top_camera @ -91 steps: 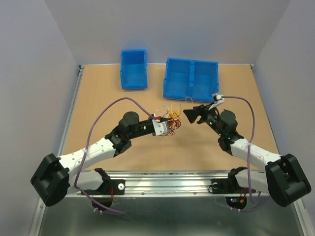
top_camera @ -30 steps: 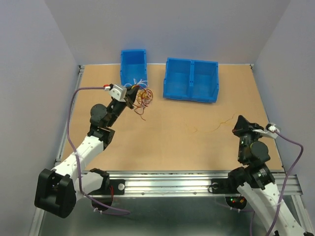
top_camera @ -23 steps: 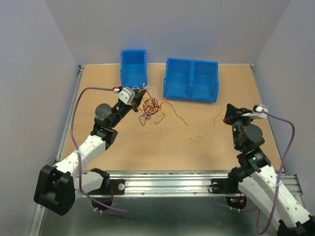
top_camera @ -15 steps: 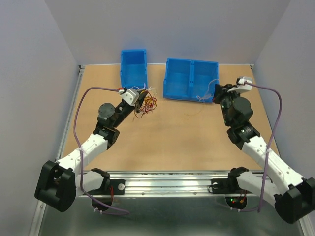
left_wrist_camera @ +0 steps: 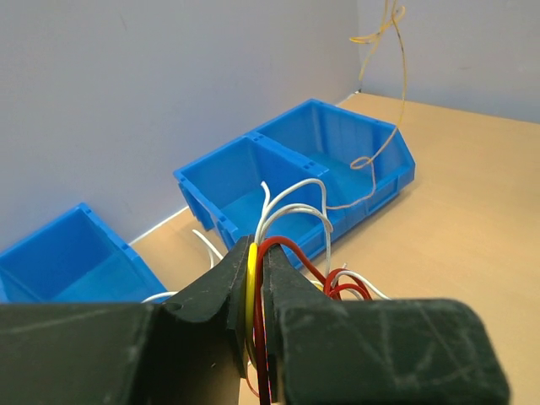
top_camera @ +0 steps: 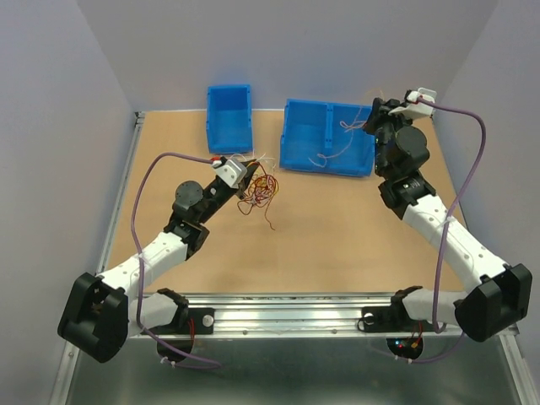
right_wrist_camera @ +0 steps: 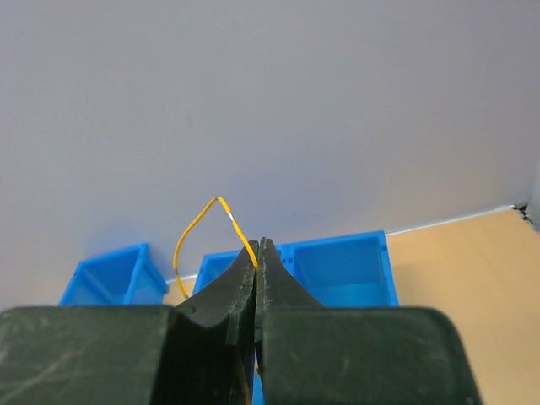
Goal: Untangle the cables
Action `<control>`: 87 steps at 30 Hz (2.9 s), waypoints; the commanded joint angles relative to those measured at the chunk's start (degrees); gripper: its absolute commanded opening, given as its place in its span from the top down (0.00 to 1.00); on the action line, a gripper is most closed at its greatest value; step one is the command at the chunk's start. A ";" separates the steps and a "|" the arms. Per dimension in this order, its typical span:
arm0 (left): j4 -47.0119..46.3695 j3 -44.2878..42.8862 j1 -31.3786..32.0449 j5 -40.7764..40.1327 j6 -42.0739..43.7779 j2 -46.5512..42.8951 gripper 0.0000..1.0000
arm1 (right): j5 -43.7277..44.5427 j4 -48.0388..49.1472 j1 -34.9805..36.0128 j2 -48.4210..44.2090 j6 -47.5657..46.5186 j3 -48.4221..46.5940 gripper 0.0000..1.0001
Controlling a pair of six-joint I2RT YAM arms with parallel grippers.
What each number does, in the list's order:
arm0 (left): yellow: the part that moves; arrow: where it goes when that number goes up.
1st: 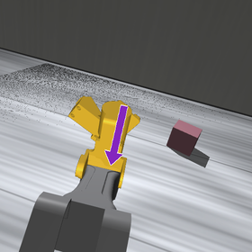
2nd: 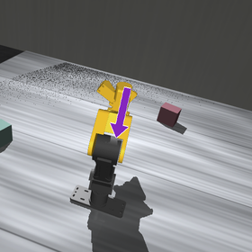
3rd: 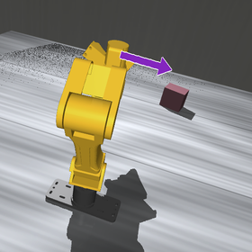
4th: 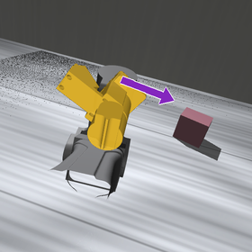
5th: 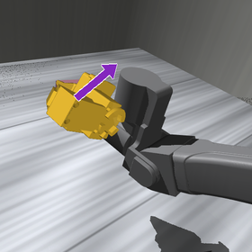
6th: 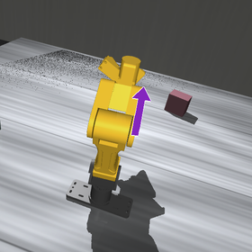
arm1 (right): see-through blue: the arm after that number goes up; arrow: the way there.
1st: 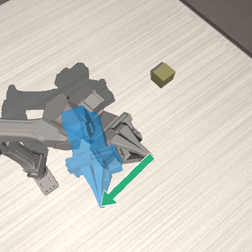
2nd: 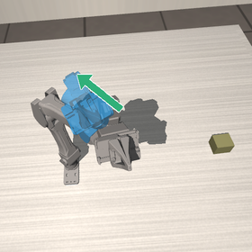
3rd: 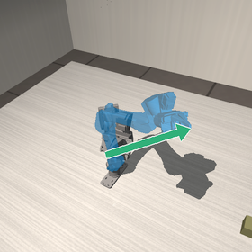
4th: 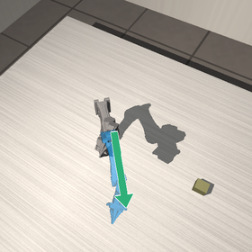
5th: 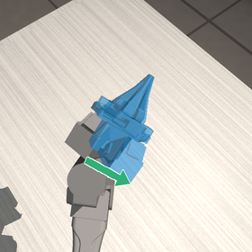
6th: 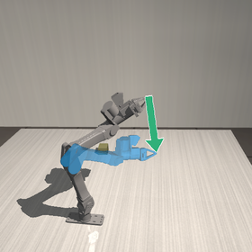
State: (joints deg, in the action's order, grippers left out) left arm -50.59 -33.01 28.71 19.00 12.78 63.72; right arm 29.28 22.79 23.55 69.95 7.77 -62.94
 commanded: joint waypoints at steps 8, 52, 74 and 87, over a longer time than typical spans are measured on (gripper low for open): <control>-4.52 0.50 1.88 -2.83 2.34 -0.80 0.81 | 13.26 14.47 -3.86 6.24 -3.11 -4.74 0.99; -1.36 -0.65 3.81 -2.31 3.13 -0.09 0.81 | 7.90 -3.26 -5.80 38.14 4.36 -14.13 1.00; -1.36 -0.38 4.34 -2.57 3.75 -0.09 0.81 | 17.04 -3.98 -10.10 31.56 20.27 -7.55 1.00; -1.36 -0.73 4.51 -2.57 4.01 0.70 0.81 | 6.42 -3.80 -10.19 37.10 16.23 -12.56 0.85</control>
State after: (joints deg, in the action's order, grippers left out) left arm -48.38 -32.18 32.97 16.29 16.01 65.36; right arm 40.62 16.91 13.19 104.03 25.91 -72.23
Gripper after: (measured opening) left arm 0.189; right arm 0.072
